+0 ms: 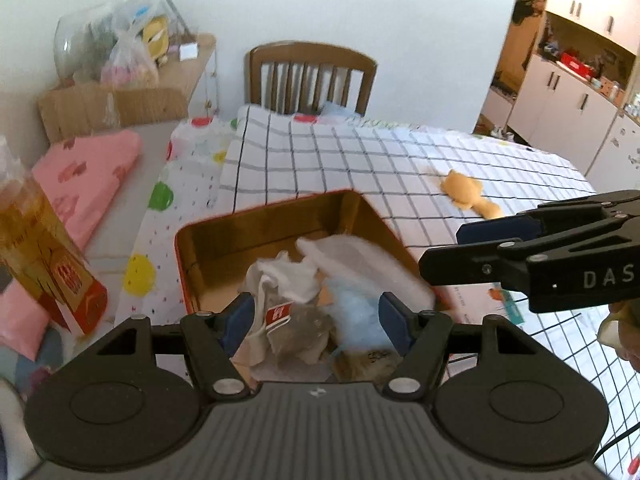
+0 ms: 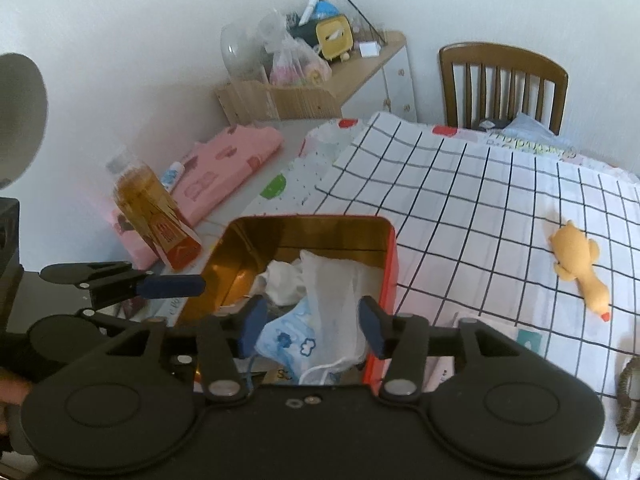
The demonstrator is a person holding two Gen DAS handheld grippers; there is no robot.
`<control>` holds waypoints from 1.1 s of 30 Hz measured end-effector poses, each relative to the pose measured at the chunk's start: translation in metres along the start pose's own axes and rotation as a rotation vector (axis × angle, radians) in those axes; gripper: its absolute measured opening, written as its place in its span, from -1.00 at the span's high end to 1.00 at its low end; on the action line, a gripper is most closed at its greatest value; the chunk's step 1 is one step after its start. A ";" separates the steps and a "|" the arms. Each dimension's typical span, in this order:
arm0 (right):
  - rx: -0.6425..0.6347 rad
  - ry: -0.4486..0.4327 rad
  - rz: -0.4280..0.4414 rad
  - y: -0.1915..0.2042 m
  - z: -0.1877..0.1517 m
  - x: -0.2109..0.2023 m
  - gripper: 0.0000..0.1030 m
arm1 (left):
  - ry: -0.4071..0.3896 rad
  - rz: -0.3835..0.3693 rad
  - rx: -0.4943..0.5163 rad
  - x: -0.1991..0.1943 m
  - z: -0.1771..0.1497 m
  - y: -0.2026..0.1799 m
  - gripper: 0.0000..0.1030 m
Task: Organize soft objects
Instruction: 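Open both grippers to release the tissue and tea-bag packet into the tin, then move both tools from the tin toward the crumpled white cloth by the bunny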
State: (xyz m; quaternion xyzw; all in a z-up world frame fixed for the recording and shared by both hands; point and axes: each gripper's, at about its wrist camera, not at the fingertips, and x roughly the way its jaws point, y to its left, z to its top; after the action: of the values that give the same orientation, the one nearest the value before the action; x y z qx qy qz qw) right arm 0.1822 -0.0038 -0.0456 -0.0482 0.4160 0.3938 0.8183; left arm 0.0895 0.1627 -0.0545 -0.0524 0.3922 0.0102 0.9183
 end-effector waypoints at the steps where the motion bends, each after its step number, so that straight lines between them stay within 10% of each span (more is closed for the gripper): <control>1: -0.001 -0.013 0.002 0.001 0.000 -0.006 -0.13 | -0.010 0.002 0.014 -0.004 0.001 -0.003 -0.36; 33: 0.163 -0.249 -0.155 -0.047 -0.081 -0.179 -0.75 | -0.156 -0.247 0.154 -0.043 0.026 -0.137 -0.89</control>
State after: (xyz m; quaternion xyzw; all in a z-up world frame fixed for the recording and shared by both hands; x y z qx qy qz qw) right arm 0.1003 -0.1771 0.0188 0.0355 0.3370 0.2974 0.8926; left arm 0.0864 0.0298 0.0063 -0.0286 0.3098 -0.1290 0.9416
